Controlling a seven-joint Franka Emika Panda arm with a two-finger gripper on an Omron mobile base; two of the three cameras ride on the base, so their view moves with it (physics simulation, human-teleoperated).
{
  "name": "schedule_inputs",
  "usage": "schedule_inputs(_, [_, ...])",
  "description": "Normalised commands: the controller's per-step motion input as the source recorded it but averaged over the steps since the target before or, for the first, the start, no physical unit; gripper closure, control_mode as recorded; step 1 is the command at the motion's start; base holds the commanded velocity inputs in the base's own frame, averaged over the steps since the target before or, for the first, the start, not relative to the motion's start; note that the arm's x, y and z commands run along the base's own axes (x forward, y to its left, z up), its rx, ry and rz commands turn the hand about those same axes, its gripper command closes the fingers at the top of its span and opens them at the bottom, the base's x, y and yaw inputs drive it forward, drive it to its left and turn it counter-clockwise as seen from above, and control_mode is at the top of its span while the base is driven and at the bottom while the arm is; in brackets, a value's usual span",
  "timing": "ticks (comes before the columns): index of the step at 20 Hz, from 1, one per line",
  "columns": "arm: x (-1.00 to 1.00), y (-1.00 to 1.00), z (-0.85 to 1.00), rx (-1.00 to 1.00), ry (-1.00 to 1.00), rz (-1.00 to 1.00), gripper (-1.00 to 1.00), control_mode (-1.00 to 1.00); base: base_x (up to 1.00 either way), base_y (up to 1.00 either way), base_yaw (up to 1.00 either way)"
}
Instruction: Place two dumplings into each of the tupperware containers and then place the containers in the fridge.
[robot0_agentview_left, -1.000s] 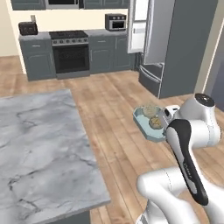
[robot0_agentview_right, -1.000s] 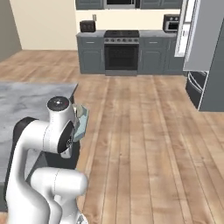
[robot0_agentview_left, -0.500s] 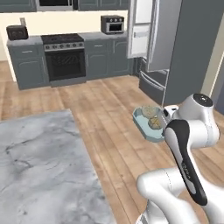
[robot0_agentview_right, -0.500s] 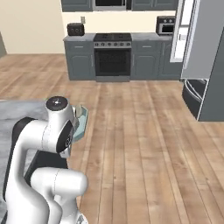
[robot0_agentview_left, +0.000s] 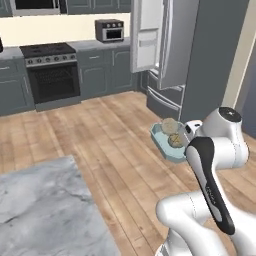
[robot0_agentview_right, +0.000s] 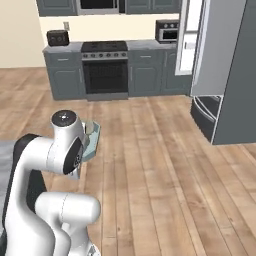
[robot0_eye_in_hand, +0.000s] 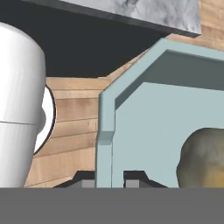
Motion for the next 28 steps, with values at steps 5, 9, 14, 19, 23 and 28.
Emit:
schedule_inputs(5, [0.0, 0.0, 0.0, 0.0, 0.0, 0.0, 1.0, 1.0, 1.0, 0.61, -0.37])
schedule_inputs(9, [0.0, 0.0, 0.0, 0.0, 0.0, 0.0, 1.0, 1.0, 1.0, 0.87, -0.11])
schedule_inputs(14, [0.0, 0.0, 0.0, 0.0, 0.0, 0.0, 1.0, 1.0, 1.0, 0.15, -0.03])
schedule_inputs(19, [0.0, 0.0, 0.0, 0.0, 0.0, 0.0, 1.0, 1.0, 1.0, 0.11, -0.48])
schedule_inputs(23, [0.0, 0.0, 0.0, 0.0, 0.0, 0.0, 1.0, 1.0, 1.0, 0.76, -0.23])
schedule_inputs(28, [0.0, 0.0, 0.0, 0.0, 0.0, 0.0, 1.0, 1.0, 1.0, 0.78, -0.11])
